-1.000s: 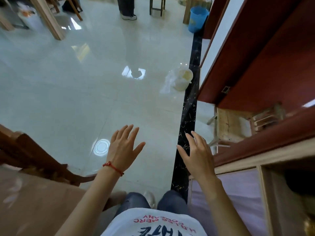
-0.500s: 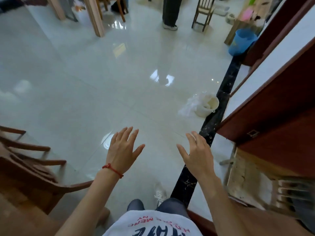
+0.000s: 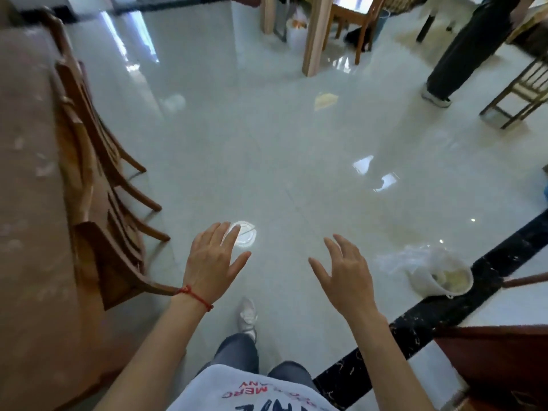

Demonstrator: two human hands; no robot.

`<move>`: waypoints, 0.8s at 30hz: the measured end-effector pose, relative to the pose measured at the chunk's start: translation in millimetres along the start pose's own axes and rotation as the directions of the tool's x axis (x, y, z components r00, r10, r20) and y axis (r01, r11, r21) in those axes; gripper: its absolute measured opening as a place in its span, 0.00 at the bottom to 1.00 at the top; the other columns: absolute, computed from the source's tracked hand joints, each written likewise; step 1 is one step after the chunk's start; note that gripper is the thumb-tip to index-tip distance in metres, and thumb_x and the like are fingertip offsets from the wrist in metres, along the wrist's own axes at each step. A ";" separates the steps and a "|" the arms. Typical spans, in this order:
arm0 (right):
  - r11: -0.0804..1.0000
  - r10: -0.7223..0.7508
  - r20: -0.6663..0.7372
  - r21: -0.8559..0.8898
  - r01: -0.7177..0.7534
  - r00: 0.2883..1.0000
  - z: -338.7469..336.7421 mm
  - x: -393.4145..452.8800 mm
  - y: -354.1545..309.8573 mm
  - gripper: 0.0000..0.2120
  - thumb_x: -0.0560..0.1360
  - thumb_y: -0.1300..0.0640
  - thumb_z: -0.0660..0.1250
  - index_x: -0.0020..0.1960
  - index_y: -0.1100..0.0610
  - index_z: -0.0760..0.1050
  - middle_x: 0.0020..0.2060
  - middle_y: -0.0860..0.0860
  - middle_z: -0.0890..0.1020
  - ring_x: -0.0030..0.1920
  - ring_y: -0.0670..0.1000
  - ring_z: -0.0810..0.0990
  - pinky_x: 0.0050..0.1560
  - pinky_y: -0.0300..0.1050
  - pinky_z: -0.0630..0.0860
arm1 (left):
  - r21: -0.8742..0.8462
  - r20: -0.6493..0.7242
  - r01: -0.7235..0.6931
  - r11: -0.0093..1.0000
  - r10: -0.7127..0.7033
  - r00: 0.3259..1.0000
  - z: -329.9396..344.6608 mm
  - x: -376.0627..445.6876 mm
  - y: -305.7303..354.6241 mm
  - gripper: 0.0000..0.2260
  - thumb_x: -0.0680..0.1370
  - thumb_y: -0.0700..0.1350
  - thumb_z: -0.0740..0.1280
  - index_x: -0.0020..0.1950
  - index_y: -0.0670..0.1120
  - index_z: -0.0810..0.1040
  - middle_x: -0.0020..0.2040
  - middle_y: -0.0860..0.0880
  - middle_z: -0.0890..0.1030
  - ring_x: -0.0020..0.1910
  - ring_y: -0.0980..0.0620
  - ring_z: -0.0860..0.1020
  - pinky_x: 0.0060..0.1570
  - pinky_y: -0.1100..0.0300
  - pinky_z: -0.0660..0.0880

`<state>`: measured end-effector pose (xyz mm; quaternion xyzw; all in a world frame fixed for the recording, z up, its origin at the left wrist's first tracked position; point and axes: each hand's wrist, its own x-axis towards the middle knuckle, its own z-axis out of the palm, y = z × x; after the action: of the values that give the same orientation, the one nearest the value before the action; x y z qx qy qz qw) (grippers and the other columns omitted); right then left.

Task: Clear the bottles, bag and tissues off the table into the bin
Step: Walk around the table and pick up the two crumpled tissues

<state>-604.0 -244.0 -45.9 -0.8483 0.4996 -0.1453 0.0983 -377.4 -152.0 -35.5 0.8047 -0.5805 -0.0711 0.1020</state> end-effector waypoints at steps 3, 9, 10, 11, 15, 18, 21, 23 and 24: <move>0.996 -0.091 0.011 0.022 0.090 0.996 12.8 42.1 -19.1 0.22 0.71 0.50 0.70 0.58 0.62 0.75 0.57 0.62 0.79 0.57 0.61 0.78 0.53 0.56 0.76 | -0.004 -0.003 0.089 0.996 -0.089 0.996 0.5 17.1 -27.1 0.31 0.78 0.62 0.45 0.58 0.40 0.76 0.55 0.39 0.80 0.54 0.39 0.79 0.53 0.46 0.76; 0.977 -0.209 0.056 0.046 0.207 0.976 40.6 127.6 -53.2 0.21 0.72 0.48 0.69 0.59 0.61 0.75 0.58 0.61 0.78 0.58 0.61 0.78 0.53 0.56 0.76 | -0.017 -0.039 0.206 0.978 -0.207 0.978 -8.0 68.8 -72.8 0.33 0.78 0.62 0.43 0.59 0.40 0.76 0.56 0.39 0.80 0.55 0.39 0.78 0.54 0.44 0.76; 0.975 -0.221 0.065 0.046 0.218 0.973 45.9 144.1 -60.3 0.22 0.72 0.47 0.67 0.59 0.61 0.75 0.58 0.61 0.78 0.58 0.61 0.77 0.53 0.56 0.76 | -0.009 -0.034 0.220 0.976 -0.220 0.975 -11.4 80.5 -81.6 0.33 0.78 0.62 0.43 0.59 0.40 0.76 0.55 0.39 0.80 0.55 0.39 0.78 0.53 0.44 0.76; 0.973 -0.230 0.073 0.044 0.227 0.970 50.5 158.7 -66.2 0.23 0.73 0.45 0.64 0.59 0.61 0.75 0.58 0.61 0.78 0.58 0.61 0.78 0.54 0.56 0.76 | -0.001 -0.028 0.229 0.974 -0.229 0.973 -15.5 90.8 -88.5 0.33 0.78 0.62 0.42 0.59 0.40 0.76 0.55 0.39 0.80 0.55 0.39 0.79 0.53 0.45 0.76; 0.964 -0.262 0.106 0.070 0.256 0.959 66.0 223.0 -97.7 0.23 0.73 0.44 0.63 0.59 0.60 0.74 0.59 0.60 0.78 0.59 0.60 0.77 0.55 0.55 0.74 | -0.011 -0.039 0.264 0.965 -0.264 0.964 -30.1 137.5 -126.1 0.33 0.78 0.62 0.41 0.59 0.40 0.76 0.55 0.39 0.80 0.56 0.40 0.79 0.55 0.45 0.74; 0.961 -0.274 0.125 0.076 0.266 0.954 77.4 270.9 -118.9 0.22 0.72 0.48 0.68 0.61 0.61 0.74 0.61 0.60 0.77 0.61 0.61 0.76 0.57 0.56 0.74 | -0.001 -0.030 0.269 0.963 -0.269 0.963 -38.4 178.1 -155.7 0.33 0.78 0.62 0.41 0.60 0.40 0.75 0.56 0.39 0.80 0.57 0.39 0.78 0.56 0.43 0.75; 0.956 -0.293 0.129 0.067 0.287 0.947 88.1 311.4 -136.4 0.24 0.73 0.44 0.62 0.60 0.61 0.74 0.60 0.60 0.77 0.60 0.60 0.76 0.55 0.55 0.75 | -0.016 -0.032 0.282 0.959 -0.282 0.959 -42.0 213.6 -179.5 0.33 0.78 0.62 0.42 0.62 0.40 0.75 0.58 0.38 0.79 0.58 0.39 0.77 0.57 0.43 0.74; 0.949 -0.314 0.140 0.074 0.307 0.939 93.9 339.7 -148.5 0.25 0.72 0.43 0.61 0.60 0.60 0.74 0.60 0.60 0.78 0.60 0.60 0.76 0.55 0.55 0.75 | -0.013 -0.047 0.298 0.955 -0.298 0.953 -42.4 236.5 -192.9 0.34 0.78 0.62 0.42 0.62 0.40 0.74 0.58 0.38 0.79 0.59 0.39 0.76 0.57 0.43 0.74; 0.946 -0.322 0.149 0.080 0.314 0.935 99.8 359.2 -154.3 0.24 0.72 0.44 0.61 0.60 0.61 0.75 0.60 0.60 0.77 0.60 0.60 0.76 0.55 0.55 0.74 | -0.012 -0.043 0.310 0.951 -0.310 0.950 -43.2 251.7 -201.2 0.33 0.78 0.62 0.42 0.62 0.40 0.74 0.58 0.38 0.79 0.59 0.39 0.76 0.57 0.43 0.74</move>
<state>-278.5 -482.3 -38.2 -0.9238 0.3421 -0.1042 0.1366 -102.8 -325.8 -42.3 0.8869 -0.4445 -0.0699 0.1044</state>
